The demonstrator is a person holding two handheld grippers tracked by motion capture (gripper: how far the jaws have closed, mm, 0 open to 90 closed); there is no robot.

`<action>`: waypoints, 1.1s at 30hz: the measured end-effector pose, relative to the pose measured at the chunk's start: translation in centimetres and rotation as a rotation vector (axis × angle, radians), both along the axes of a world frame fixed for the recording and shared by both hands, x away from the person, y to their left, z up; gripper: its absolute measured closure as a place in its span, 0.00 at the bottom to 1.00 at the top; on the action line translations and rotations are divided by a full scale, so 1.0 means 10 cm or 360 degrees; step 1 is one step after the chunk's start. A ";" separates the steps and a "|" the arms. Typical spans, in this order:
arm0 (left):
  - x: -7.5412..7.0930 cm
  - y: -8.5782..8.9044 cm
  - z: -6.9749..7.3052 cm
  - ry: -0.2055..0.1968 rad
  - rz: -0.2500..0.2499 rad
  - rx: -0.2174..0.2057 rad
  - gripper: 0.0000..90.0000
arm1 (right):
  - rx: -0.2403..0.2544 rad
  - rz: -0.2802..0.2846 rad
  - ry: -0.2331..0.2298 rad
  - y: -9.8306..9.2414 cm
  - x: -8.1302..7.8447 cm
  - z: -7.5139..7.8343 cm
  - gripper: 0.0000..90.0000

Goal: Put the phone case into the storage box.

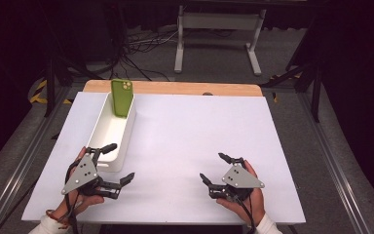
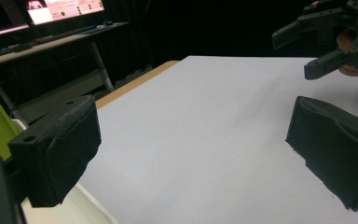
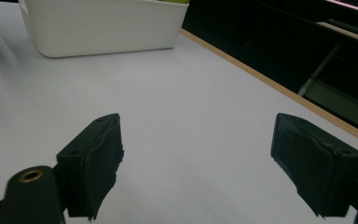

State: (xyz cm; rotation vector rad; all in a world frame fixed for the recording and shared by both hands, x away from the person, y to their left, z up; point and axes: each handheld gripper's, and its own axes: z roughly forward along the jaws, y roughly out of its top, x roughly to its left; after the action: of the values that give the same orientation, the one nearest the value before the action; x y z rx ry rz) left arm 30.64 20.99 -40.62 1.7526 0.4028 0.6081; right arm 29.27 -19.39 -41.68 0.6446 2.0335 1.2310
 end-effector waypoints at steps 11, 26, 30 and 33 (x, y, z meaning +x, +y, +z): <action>-0.01 -0.09 -0.10 0.0045 -0.0036 0.0044 0.05 | -0.0010 0.0010 0.0013 -0.01 0.00 -0.02 0.18; -0.01 -0.13 -0.25 0.0142 -0.0064 0.0086 0.04 | -0.0025 0.0033 -0.0022 -0.01 -0.05 -0.01 0.16; 0.00 -0.15 -0.26 0.0174 -0.0079 0.0090 0.03 | -0.0019 0.0047 -0.0021 -0.01 -0.06 -0.01 0.15; 0.01 -0.16 -0.27 0.0171 -0.0076 0.0118 0.03 | -0.0028 0.0027 -0.0026 0.00 -0.06 -0.01 0.13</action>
State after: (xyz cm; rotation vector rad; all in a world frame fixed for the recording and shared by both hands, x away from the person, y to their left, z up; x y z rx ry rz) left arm 30.71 19.39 -43.33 1.8662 0.4156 0.5019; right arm 28.66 -19.37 -41.82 0.6084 2.0378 1.2227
